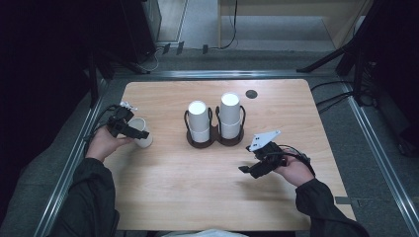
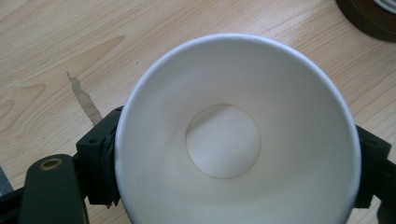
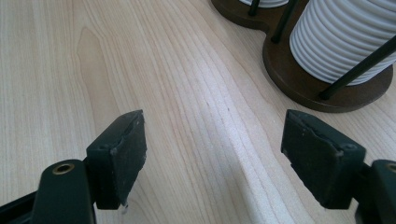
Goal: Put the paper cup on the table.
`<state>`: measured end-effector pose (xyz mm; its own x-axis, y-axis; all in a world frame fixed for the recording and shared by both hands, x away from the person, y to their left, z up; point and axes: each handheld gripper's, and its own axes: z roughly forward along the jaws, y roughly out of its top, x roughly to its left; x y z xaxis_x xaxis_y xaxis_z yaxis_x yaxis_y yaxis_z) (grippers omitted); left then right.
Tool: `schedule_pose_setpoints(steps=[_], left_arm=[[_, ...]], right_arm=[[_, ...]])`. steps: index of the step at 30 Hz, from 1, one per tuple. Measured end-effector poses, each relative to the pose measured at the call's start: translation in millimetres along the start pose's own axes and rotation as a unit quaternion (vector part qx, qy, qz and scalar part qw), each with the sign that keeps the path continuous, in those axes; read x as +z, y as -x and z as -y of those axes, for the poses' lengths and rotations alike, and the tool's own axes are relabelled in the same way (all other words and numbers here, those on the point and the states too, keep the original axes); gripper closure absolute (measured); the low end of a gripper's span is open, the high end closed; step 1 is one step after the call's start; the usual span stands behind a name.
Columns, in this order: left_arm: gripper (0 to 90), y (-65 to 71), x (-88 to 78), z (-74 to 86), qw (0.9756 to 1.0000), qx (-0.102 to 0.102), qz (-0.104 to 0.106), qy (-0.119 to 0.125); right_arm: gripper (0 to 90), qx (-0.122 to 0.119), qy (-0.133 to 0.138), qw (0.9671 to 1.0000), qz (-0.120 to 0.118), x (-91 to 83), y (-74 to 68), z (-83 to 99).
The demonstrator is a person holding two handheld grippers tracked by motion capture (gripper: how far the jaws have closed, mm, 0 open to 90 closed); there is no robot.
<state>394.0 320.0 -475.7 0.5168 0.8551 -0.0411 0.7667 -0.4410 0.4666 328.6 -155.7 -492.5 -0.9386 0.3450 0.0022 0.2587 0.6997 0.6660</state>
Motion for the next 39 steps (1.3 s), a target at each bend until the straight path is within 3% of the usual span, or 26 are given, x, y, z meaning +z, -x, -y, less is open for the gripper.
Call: schedule_pose_setpoints(steps=[19,28,39], left_arm=[[11.5,0.5,-3.3,-1.8,0.9996,-0.015,0.022,0.011],[10.5,-2.1,-10.8,-1.7,0.9981,-0.029,0.042,0.034],[10.5,-2.0,-26.0,-3.3,0.9972,-0.030,0.045,0.051]], right_arm=[[23.0,-0.005,-0.001,1.0000,0.001,0.1,-0.3,0.0],[23.0,-0.003,0.002,1.0000,0.005,-1.2,-0.2,-0.1],[23.0,-0.010,-0.003,0.9999,0.012,-1.0,-0.4,0.0]])
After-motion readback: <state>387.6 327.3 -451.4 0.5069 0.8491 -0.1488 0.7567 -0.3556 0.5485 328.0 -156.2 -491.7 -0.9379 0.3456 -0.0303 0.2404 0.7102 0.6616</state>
